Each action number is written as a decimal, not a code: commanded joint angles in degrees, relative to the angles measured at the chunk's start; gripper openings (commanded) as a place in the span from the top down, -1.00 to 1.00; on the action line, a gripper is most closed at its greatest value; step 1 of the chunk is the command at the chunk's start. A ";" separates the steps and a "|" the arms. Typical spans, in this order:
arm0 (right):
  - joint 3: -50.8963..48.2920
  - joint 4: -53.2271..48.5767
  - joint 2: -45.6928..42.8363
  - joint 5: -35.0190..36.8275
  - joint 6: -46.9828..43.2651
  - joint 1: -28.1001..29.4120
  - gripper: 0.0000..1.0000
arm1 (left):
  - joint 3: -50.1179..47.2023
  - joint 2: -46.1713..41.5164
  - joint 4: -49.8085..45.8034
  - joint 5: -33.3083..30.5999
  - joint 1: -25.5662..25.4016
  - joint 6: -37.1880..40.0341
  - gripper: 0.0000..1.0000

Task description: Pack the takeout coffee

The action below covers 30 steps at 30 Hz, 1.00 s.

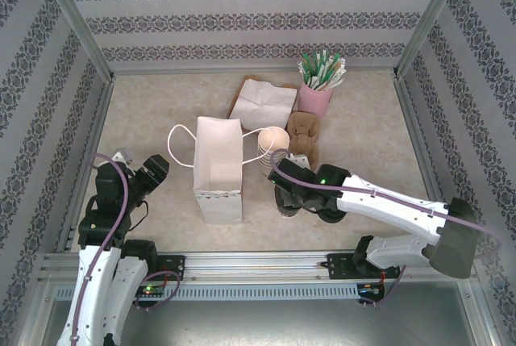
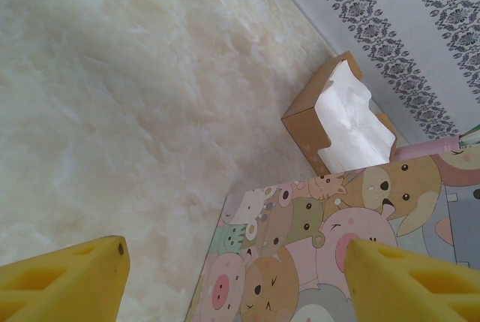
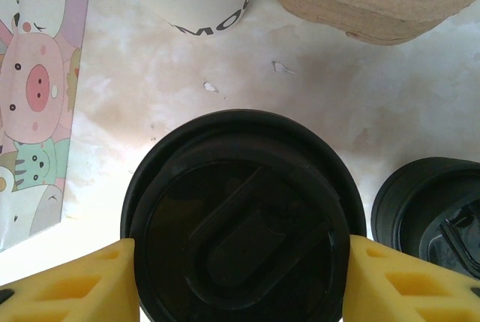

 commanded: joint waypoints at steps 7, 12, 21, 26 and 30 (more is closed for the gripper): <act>1.98 -6.74 2.30 -2.00 -0.56 -0.03 -0.33 | 1.53 -0.01 0.55 0.70 0.50 0.79 -0.52; 4.47 -7.31 2.17 -1.35 -0.77 -0.03 -0.39 | 1.91 -0.01 0.55 0.70 0.54 1.05 -0.52; 7.03 -7.73 1.34 -0.80 -1.07 -0.34 -0.53 | 2.22 0.31 0.73 0.81 0.53 1.21 -0.53; 6.26 -7.69 1.27 -0.98 -1.25 -0.55 -0.56 | 2.26 0.31 0.72 0.94 0.56 1.33 -0.52; 5.26 -7.66 1.51 -1.16 -0.90 -0.73 -0.56 | 2.35 0.34 0.70 1.03 0.55 1.33 -0.52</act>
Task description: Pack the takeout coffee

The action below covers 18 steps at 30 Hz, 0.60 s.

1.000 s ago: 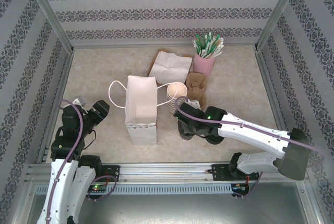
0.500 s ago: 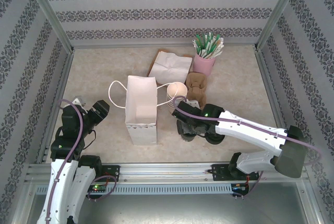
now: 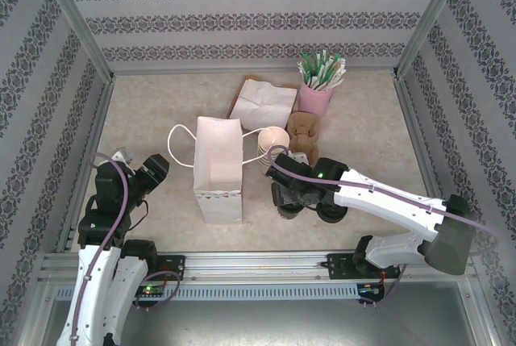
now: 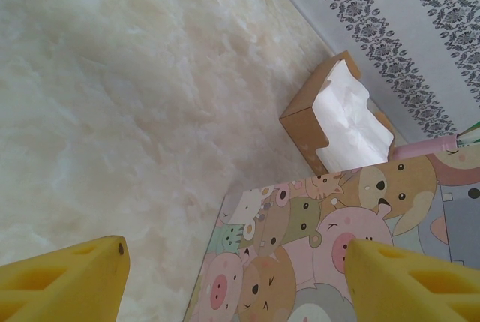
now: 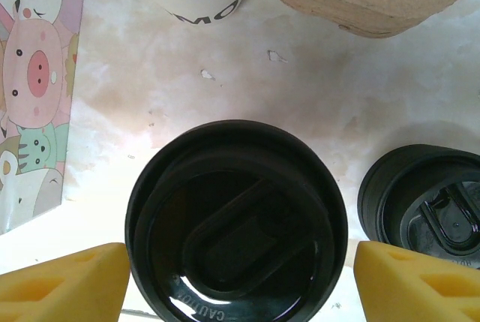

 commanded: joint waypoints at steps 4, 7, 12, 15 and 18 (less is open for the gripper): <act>0.12 -1.04 -1.06 -0.33 -0.43 -0.58 -0.56 | 2.47 0.17 0.57 0.76 0.58 1.44 -0.52; 1.10 -1.23 -2.38 0.22 -1.11 -0.58 -0.56 | 3.35 0.66 0.18 0.83 0.54 2.17 -0.52; 2.95 -3.18 -6.65 3.87 -2.44 -0.83 -0.56 | 6.60 2.26 -1.29 1.16 0.57 4.47 -0.49; 3.92 -3.93 -10.12 6.67 -3.60 -1.73 -0.53 | 8.90 3.93 -1.61 1.67 0.56 6.28 -0.42; 4.97 -5.48 -13.42 9.13 -4.63 -4.10 -0.47 | 11.51 6.11 -2.35 2.93 0.58 7.72 -0.35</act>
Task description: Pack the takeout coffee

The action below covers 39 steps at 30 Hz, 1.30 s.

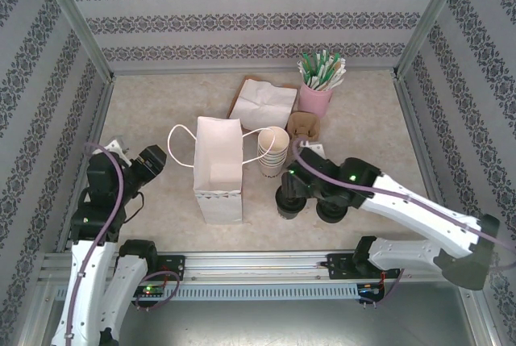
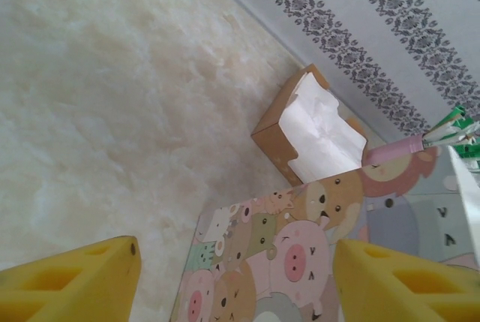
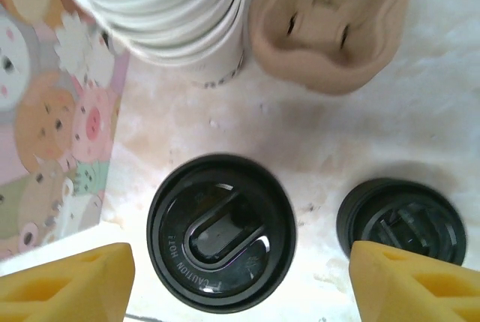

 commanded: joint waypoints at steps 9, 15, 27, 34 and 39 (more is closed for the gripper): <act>1.24 2.08 -5.33 -5.87 -10.56 -21.01 -0.34 | 13.75 14.72 -3.69 11.57 0.50 8.26 -0.37; 3.43 6.81 2.55 -15.05 -18.49 -32.06 -0.29 | 23.91 27.37 -4.93 16.11 0.58 13.56 -0.37; 9.25 10.62 17.39 -17.74 -27.24 -37.19 -0.25 | 40.41 43.31 -7.23 24.01 0.50 33.74 -0.34; 9.76 12.31 21.70 -19.58 -29.85 -38.36 -0.28 | 52.79 51.63 -21.78 24.15 -4.52 56.63 -0.29; 10.80 13.04 23.95 -20.34 -31.02 -38.50 -0.29 | 59.30 56.23 -26.51 21.87 -8.50 68.03 -0.35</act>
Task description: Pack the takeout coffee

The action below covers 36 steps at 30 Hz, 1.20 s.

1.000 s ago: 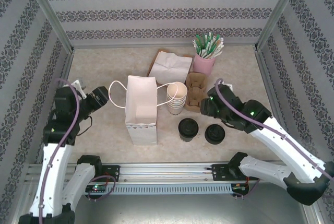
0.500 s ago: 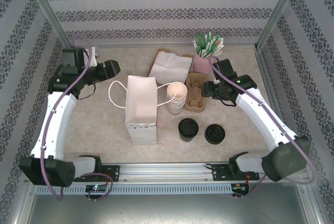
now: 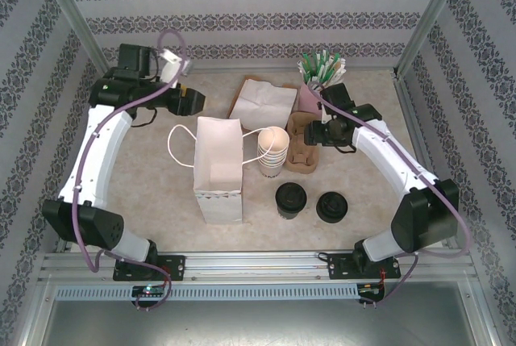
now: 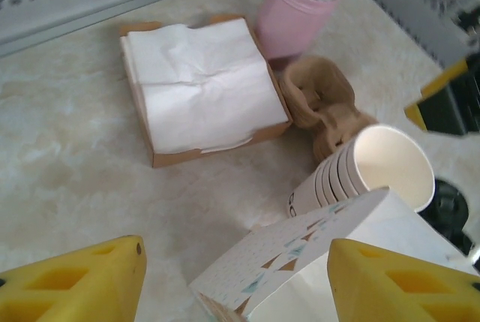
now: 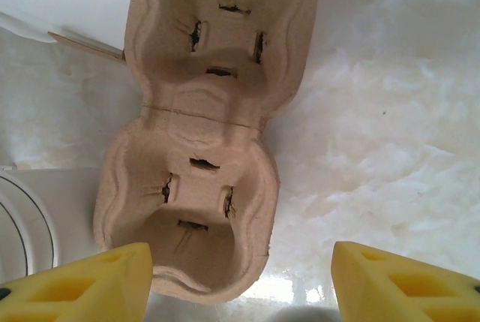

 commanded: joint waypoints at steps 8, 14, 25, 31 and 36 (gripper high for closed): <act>3.41 -0.29 1.70 -1.92 -3.26 -0.54 -0.33 | 15.03 9.91 -18.63 7.06 -4.57 24.09 -0.53; 3.58 -0.50 1.47 -1.88 -3.34 -0.63 -0.35 | 17.43 15.39 -23.98 -6.48 -9.30 29.31 -0.45; 3.56 -0.96 0.93 -2.26 -2.53 -0.54 -0.36 | 19.79 17.17 -24.83 -4.76 -9.38 30.28 0.09; 4.19 -1.35 1.06 -2.09 -2.35 -0.56 -0.36 | 20.57 17.34 -25.64 -3.55 -9.39 30.87 0.38; 4.20 -1.57 0.96 -1.82 -2.36 -0.49 -0.36 | 20.49 17.54 -26.07 -3.59 -9.36 30.72 0.40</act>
